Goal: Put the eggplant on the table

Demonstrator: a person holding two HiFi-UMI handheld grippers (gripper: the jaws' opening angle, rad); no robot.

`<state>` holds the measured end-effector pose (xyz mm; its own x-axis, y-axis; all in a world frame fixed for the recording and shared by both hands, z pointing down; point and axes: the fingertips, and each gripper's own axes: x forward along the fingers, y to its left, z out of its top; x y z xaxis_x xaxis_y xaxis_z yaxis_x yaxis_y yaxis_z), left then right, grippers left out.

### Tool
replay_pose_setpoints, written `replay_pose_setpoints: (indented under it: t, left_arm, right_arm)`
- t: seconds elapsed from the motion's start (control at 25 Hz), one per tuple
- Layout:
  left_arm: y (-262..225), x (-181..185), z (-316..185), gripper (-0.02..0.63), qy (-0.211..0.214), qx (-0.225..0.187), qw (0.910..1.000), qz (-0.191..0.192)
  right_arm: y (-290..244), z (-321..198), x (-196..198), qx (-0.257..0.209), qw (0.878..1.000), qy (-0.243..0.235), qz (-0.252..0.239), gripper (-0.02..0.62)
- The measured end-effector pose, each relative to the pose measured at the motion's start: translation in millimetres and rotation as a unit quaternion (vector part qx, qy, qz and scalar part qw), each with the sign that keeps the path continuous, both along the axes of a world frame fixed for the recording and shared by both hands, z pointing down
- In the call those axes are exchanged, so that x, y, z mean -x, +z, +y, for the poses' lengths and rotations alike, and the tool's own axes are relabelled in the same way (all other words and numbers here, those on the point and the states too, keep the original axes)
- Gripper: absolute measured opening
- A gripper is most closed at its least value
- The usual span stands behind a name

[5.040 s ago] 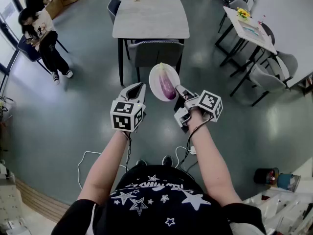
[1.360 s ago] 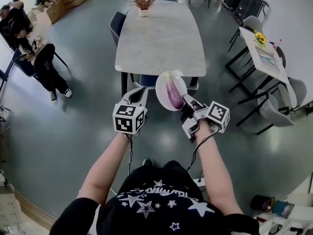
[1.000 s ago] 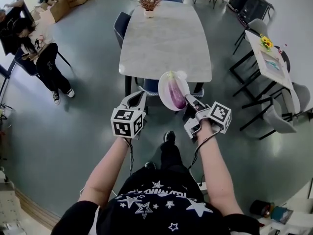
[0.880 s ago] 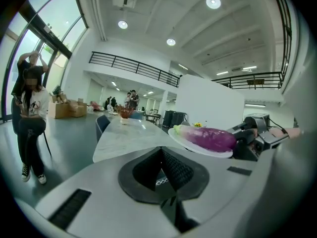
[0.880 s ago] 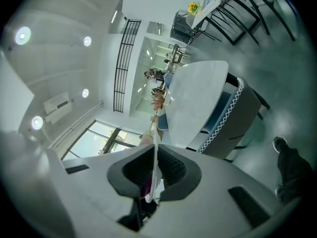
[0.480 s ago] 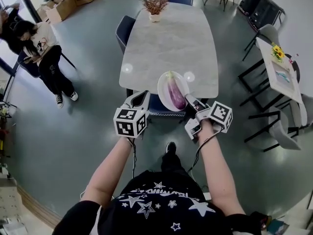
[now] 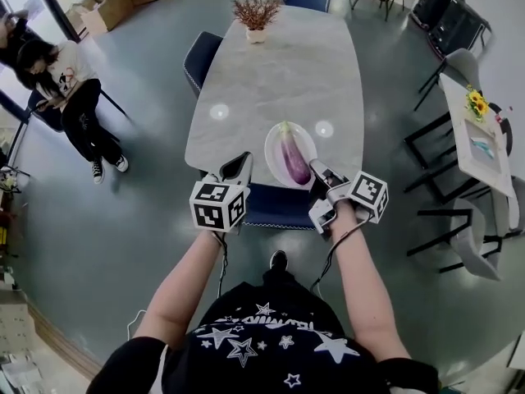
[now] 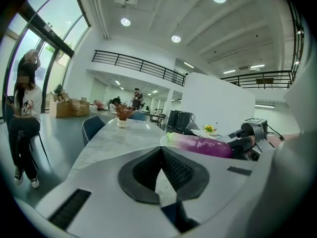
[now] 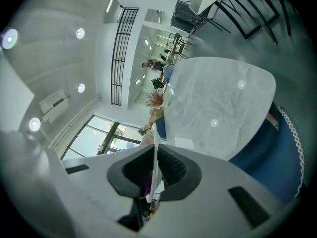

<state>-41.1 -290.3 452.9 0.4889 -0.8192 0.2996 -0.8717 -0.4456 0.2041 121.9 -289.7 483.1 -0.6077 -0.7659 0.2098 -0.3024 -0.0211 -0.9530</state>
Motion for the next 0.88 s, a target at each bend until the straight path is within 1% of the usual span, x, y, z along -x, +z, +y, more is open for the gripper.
replay_pose_setpoints:
  t: [0.12,0.28,0.4,0.52,0.64,0.88]
  left_arm:
    - [-0.9,-13.3,-18.6,0.008,-0.013,-0.001,0.9999,-0.011]
    - [-9.0,-15.4,-37.8,0.008,-0.03,-0.01,0.9994,-0.015]
    - [-5.4,-15.8,-43.6,0.008,-0.041,-0.006,0.9991,-0.012]
    - [1.6,-11.1,-49.9,0.008,-0.05,0.004,0.9987,-0.005]
    - [-1.3,-4.1,-67.7,0.008,-0.057,0.006,0.9983,-0.004]
    - [0.8,10.4,-105.6,0.008,-0.06,0.003,0.9982,-0.005]
  right_arm:
    - [-2.7,-24.5,-12.3,-0.006,1.0,-0.016,-0.005,0.023]
    - [-5.9,-48.2,-13.8,-0.013,0.999,-0.044,0.006,0.023]
    - [-1.6,-60.9,-11.4,-0.01,0.998,-0.062,0.015,0.023]
    - [3.8,-72.1,-7.7,-0.004,0.998,-0.06,0.006,0.023]
    - [9.1,-90.3,-4.6,0.006,0.998,-0.055,-0.011,0.023]
    - [19.9,-119.4,2.0,0.011,0.999,-0.051,-0.004,0.023]
